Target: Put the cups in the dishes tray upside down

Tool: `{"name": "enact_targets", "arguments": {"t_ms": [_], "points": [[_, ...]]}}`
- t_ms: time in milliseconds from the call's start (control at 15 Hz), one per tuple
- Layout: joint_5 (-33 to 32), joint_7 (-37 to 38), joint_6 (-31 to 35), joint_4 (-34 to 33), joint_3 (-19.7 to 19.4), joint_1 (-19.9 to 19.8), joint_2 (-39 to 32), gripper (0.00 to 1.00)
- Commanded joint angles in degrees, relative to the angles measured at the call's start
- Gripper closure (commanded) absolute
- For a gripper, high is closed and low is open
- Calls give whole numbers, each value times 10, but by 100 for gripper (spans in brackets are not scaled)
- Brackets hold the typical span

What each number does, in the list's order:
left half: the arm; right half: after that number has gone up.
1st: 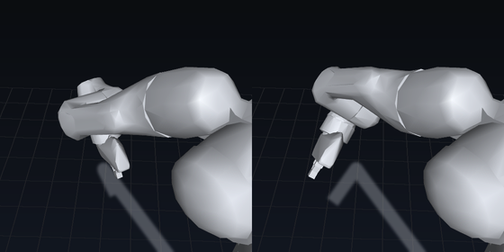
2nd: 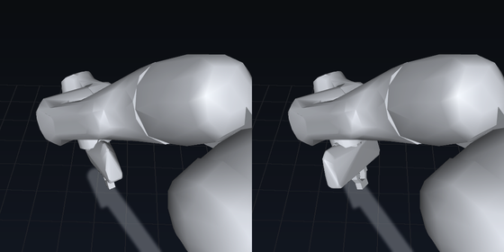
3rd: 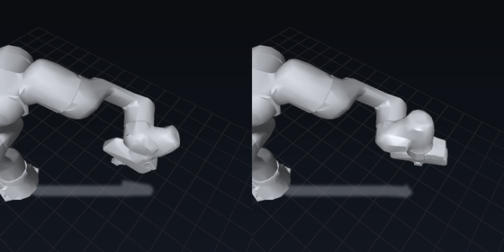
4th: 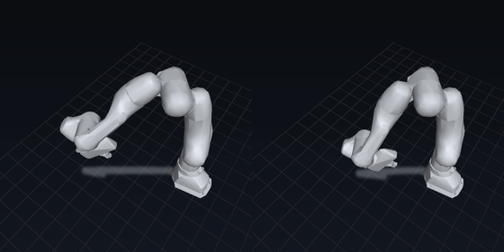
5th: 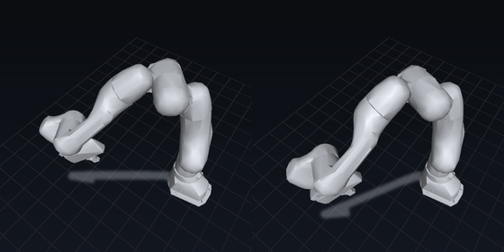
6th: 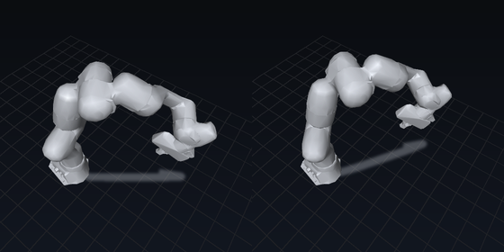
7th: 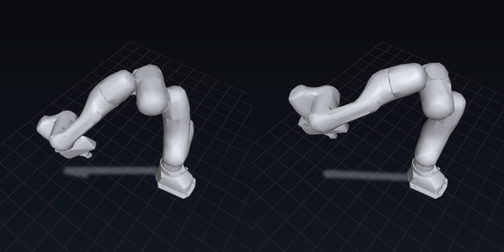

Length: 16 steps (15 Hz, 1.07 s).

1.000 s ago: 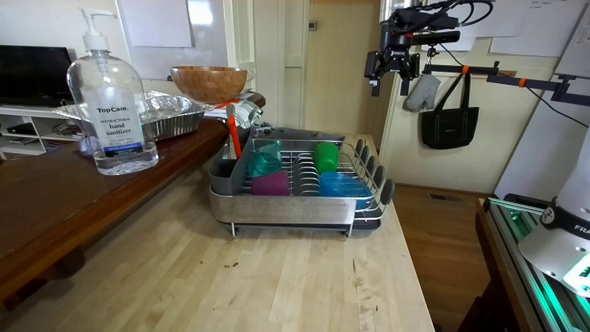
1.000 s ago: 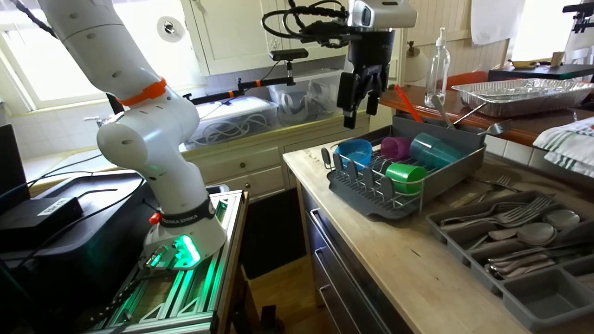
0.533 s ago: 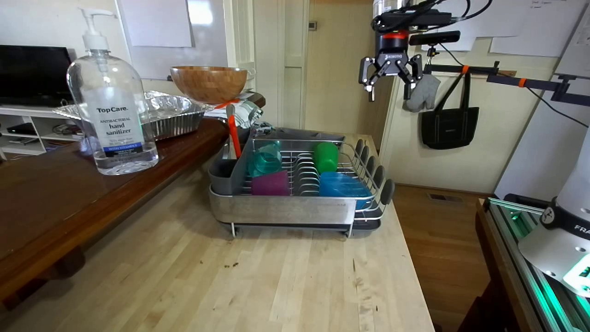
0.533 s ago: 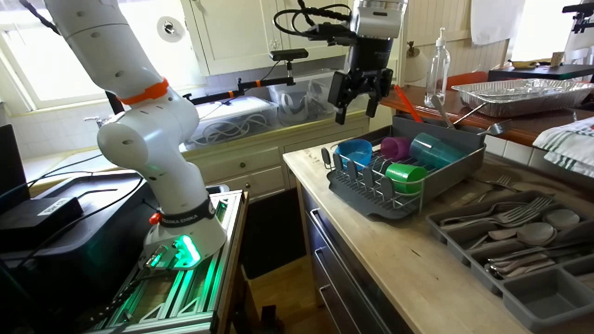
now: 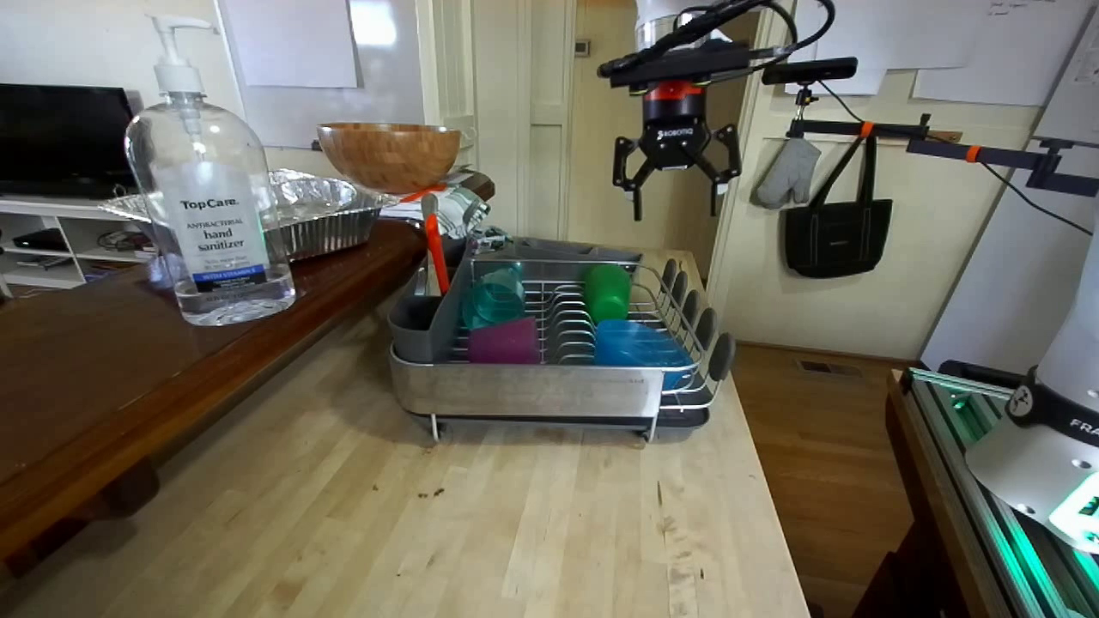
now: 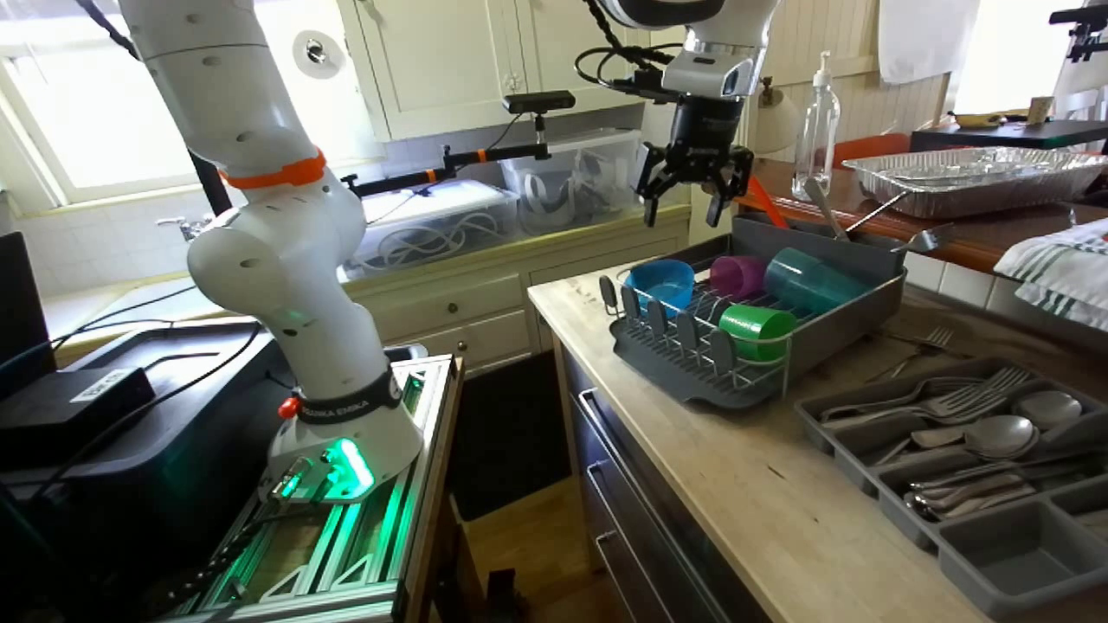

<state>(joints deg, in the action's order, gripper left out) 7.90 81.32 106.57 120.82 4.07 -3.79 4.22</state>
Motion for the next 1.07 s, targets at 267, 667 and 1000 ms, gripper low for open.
{"name": "enact_targets", "arguments": {"t_ms": [267, 667, 1000], "points": [[-92, 133, 49, -22, -9, 38, -55, 0], [-187, 180, 86, -26, -3, 63, -73, 0], [-275, 213, 131, -13, 7, 92, -95, 0]]}}
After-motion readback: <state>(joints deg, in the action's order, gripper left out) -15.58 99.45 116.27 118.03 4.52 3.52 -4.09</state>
